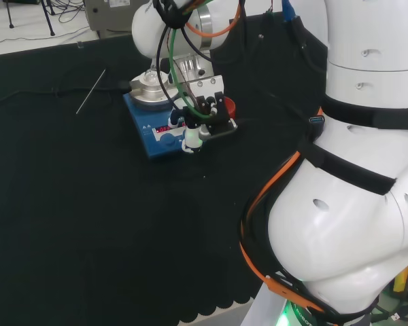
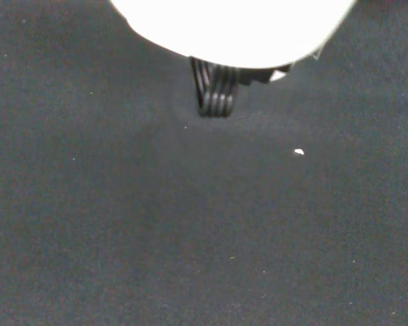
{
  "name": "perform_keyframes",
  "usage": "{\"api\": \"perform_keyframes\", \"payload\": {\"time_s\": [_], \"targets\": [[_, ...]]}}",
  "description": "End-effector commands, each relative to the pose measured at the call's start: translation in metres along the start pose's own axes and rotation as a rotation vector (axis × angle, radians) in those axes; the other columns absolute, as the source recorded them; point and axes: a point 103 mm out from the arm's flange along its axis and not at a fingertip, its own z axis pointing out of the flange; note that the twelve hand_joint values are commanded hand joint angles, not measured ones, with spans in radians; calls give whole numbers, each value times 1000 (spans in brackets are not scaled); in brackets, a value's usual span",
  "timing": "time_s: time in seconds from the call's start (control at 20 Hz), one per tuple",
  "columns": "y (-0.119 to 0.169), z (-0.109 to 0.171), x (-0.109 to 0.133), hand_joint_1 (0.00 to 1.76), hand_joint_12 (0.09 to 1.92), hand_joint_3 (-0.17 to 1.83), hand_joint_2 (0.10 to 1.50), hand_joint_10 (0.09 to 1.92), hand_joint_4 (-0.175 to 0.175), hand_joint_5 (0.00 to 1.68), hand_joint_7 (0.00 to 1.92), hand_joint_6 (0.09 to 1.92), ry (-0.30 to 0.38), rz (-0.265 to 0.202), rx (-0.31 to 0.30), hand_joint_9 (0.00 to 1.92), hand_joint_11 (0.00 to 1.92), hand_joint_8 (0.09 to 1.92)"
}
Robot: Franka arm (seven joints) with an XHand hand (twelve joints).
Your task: Turn on the heater.
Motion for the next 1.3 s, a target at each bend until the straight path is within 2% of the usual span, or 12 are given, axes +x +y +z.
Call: {"api": "perform_keyframes", "payload": {"time_s": [0.05, 0.5, 0.75, 1.0, 1.15, 1.3], "targets": [[0, 1, 8, 1572, 1738, 1367, 486, 1717, -66, 359, 1861, 149, -8, 3, 6, 1920, 1920, 1664], [1, 2, 8, 1572, 1738, 1368, 486, 1716, -66, 363, 1862, 144, 1, -1, 9, 1920, 1920, 1663], [2, 13, -4, 1572, 1738, 1368, 486, 1716, -66, 365, 1862, 141, 16, -9, 25, 1920, 1920, 1663], [5, 20, -4, 1572, 1737, 1368, 485, 1716, -66, 367, 1863, 139, 18, -16, 43, 1920, 1920, 1662], [5, 20, 9, 1572, 1737, 1368, 485, 1716, -66, 367, 1863, 137, -2, -8, 42, 1920, 1920, 1662], [5, 20, 10, 1572, 1737, 1368, 485, 1715, -66, 369, 1863, 136, 3, -14, 45, 1920, 1920, 1662]]}}
